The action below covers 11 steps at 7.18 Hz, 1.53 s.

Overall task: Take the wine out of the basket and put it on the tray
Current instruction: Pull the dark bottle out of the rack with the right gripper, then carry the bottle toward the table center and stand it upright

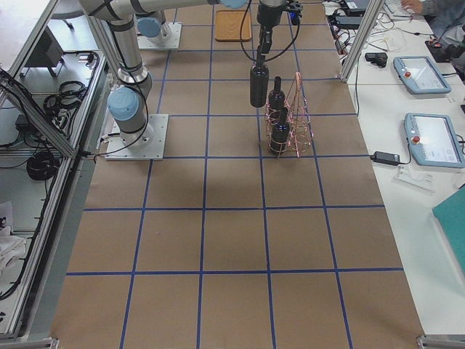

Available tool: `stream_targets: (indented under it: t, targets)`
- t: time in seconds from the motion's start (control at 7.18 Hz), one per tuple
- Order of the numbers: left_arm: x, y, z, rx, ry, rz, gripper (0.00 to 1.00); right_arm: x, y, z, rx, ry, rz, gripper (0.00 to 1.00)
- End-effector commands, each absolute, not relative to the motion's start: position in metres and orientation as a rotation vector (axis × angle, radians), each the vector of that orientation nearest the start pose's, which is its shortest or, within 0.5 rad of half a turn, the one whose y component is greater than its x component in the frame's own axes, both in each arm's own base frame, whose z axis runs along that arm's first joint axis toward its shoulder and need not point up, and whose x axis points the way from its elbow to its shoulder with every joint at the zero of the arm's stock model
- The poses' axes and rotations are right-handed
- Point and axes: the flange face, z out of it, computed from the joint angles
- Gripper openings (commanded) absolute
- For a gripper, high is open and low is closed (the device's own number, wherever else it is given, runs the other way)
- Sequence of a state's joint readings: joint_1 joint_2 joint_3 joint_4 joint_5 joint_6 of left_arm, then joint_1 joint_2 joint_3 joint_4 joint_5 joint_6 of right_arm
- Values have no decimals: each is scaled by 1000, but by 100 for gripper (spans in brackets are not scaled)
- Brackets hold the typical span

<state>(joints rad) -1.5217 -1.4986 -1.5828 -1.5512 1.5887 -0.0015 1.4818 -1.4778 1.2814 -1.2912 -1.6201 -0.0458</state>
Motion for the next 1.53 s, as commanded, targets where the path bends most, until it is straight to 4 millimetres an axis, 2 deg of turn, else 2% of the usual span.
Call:
stream_targets:
  t: [0.0,0.14,0.28,0.42,0.7,0.84,1.11,1.25,1.39]
  targets:
    - [-108,-474,519,-80,3119,-124,100,132,-473,528,144,3166,272,8]
    - [-108,-474,519,-80,3119,-124,100,143,-455,509,133,3171,315,7]
    - [-109,-473,519,-78,3119,-126,100,156,-451,495,175,3172,304,4]
    - [-109,-473,519,-78,3119,-124,100,195,-445,488,218,3156,294,4]
    - [-109,-474,519,-80,3121,-126,100,301,-448,456,316,3138,172,4]
    - [-109,-474,519,-80,3121,-126,100,338,-450,446,396,3093,142,5]
    - [-106,-474,520,-87,3120,-133,100,404,-451,418,430,3060,138,6]
    - [-101,-477,522,-106,3118,-152,100,411,-452,416,416,3050,114,11]
    - [-92,-479,524,-130,3118,-157,100,414,-450,412,406,3049,109,27]
